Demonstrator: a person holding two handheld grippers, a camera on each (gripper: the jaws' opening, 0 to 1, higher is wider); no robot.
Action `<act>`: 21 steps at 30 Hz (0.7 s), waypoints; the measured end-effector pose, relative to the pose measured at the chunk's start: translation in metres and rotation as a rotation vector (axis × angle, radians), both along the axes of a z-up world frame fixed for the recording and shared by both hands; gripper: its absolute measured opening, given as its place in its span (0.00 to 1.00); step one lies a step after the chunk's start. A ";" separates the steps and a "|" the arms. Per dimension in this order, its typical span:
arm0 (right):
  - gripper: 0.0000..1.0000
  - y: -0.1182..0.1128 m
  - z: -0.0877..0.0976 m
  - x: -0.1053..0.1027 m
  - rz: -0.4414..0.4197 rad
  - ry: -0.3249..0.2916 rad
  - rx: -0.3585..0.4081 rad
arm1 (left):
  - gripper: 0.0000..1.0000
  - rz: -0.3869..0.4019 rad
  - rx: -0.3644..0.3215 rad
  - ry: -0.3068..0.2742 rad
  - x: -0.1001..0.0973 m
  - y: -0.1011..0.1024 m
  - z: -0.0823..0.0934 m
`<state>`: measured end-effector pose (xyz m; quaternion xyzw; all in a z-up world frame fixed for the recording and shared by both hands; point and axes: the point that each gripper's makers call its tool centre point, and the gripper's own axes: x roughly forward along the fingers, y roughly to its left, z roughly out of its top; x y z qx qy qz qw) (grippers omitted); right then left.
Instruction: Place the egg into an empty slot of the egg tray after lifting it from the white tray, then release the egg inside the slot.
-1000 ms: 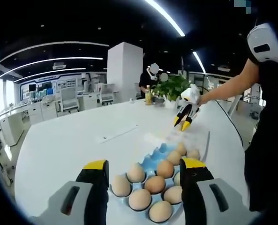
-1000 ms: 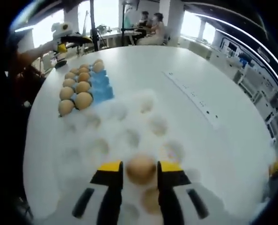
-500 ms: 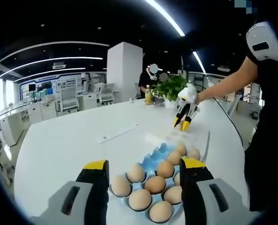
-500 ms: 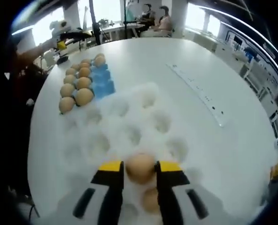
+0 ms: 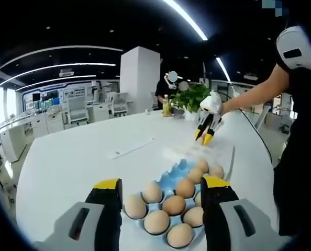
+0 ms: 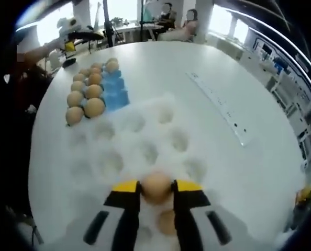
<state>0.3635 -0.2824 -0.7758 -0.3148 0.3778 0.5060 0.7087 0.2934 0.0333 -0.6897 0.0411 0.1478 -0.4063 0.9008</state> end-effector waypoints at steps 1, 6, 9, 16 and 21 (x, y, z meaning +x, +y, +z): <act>0.24 0.000 0.003 0.001 -0.001 -0.002 0.003 | 0.61 0.000 0.002 0.002 0.000 0.000 -0.001; 0.24 0.003 0.017 0.005 -0.004 -0.021 0.021 | 0.61 -0.005 -0.004 0.002 0.000 -0.003 -0.001; 0.24 0.007 0.022 0.006 0.005 -0.029 0.028 | 0.61 -0.004 -0.003 0.000 0.000 -0.002 0.000; 0.24 0.019 0.023 0.005 0.030 -0.028 0.035 | 0.61 0.001 -0.009 -0.003 -0.001 -0.001 0.000; 0.24 0.032 0.025 0.004 0.047 -0.024 0.055 | 0.61 0.005 -0.008 -0.002 -0.001 0.000 -0.001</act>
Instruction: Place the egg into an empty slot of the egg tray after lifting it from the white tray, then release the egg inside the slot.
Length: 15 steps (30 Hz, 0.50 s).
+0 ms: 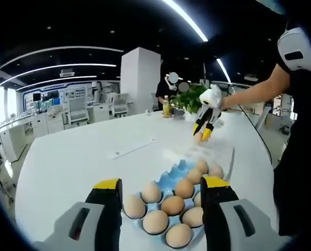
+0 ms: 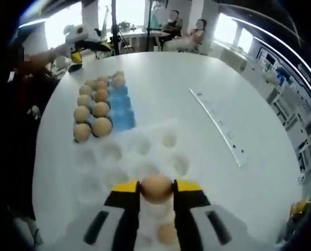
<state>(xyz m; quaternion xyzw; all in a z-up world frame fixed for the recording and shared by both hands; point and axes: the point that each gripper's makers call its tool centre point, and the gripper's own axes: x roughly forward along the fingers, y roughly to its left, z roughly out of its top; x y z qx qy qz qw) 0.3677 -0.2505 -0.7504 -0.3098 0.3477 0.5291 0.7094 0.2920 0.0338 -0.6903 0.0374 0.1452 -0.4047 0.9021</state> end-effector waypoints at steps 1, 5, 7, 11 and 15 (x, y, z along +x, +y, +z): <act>0.24 0.002 0.000 0.000 0.004 0.000 0.003 | 0.61 -0.001 0.000 0.000 0.000 0.000 0.000; 0.24 0.014 0.002 0.000 0.021 0.001 0.017 | 0.61 0.001 -0.003 -0.002 0.000 0.000 0.000; 0.24 0.020 0.002 0.000 0.033 -0.001 0.023 | 0.61 0.001 -0.002 -0.003 -0.001 0.001 0.000; 0.24 0.029 0.002 -0.001 0.049 0.003 0.030 | 0.61 0.005 -0.001 -0.002 -0.001 0.002 0.000; 0.24 0.047 0.003 -0.002 0.079 0.006 0.047 | 0.61 0.005 0.000 -0.002 -0.001 0.003 0.000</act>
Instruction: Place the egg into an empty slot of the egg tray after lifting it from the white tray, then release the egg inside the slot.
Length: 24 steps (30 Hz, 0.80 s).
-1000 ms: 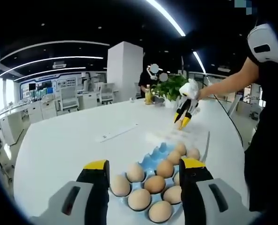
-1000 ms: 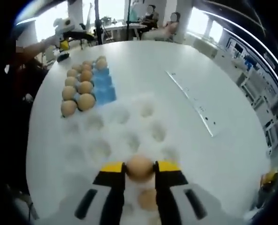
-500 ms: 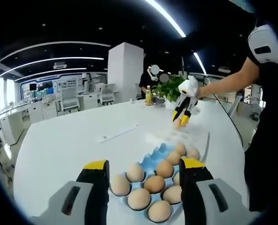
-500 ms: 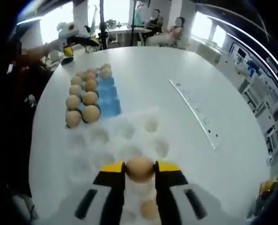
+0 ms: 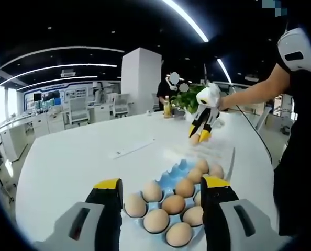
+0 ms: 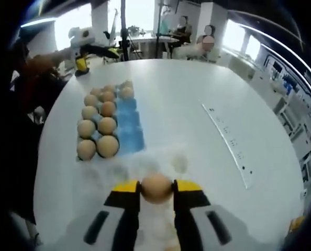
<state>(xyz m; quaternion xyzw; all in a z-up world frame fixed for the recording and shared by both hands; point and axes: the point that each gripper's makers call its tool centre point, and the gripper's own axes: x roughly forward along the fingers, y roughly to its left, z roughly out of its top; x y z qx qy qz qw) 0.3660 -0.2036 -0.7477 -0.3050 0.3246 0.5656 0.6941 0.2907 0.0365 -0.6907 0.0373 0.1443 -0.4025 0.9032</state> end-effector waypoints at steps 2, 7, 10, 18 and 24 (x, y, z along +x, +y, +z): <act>0.24 0.005 0.001 -0.001 0.009 0.001 0.006 | 0.61 0.002 -0.001 0.001 0.000 0.001 0.000; 0.24 0.017 0.003 -0.002 0.033 0.002 0.019 | 0.61 0.005 0.000 -0.002 0.000 0.002 0.001; 0.24 0.023 0.003 -0.003 0.046 0.001 0.022 | 0.61 0.005 0.001 -0.001 0.000 0.003 0.001; 0.24 0.043 0.003 -0.006 0.084 0.010 0.037 | 0.61 0.007 0.001 -0.002 0.001 0.004 0.001; 0.24 0.057 0.003 -0.006 0.110 0.014 0.048 | 0.61 0.012 0.001 -0.002 0.002 0.007 0.002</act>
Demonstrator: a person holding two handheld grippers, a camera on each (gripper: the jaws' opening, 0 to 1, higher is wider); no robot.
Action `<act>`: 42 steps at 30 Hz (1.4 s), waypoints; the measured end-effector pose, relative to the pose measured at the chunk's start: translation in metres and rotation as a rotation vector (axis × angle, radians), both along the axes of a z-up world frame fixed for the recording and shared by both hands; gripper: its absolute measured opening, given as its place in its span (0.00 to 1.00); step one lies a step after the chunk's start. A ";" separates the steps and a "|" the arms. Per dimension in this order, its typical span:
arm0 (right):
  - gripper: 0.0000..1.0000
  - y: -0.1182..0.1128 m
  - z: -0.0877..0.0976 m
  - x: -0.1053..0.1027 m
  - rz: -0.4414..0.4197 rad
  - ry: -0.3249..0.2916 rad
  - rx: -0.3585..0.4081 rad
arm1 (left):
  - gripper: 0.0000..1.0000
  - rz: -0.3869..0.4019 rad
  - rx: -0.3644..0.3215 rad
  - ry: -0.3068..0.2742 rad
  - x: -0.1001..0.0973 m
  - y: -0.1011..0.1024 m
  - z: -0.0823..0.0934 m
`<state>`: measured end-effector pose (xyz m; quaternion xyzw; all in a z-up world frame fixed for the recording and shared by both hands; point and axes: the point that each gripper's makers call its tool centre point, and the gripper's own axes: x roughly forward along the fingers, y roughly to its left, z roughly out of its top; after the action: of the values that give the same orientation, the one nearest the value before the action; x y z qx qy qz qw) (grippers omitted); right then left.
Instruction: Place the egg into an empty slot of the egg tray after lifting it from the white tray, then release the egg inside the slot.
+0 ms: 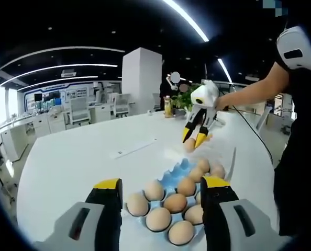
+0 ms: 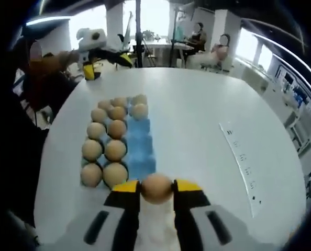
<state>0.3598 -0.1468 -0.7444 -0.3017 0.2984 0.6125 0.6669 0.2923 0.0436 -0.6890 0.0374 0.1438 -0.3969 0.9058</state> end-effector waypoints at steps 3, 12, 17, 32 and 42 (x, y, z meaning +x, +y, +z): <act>0.24 0.007 -0.001 -0.001 0.017 0.001 -0.001 | 0.61 0.001 -0.002 0.000 0.000 0.001 0.000; 0.24 0.027 -0.001 -0.006 0.062 0.006 0.012 | 0.61 0.003 -0.004 -0.001 0.000 0.001 0.000; 0.25 0.040 -0.002 -0.009 0.080 0.011 0.024 | 0.61 0.006 -0.004 -0.002 -0.001 0.002 -0.001; 0.25 0.072 -0.006 -0.018 0.140 0.022 0.041 | 0.61 0.019 -0.006 0.002 -0.002 0.007 -0.002; 0.25 0.089 -0.007 -0.023 0.163 0.032 0.054 | 0.61 0.023 -0.007 0.003 -0.003 0.007 -0.002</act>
<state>0.3369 -0.0582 -0.7518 -0.2971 0.2670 0.6772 0.6179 0.2896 0.0504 -0.6913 0.0320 0.1444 -0.3872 0.9100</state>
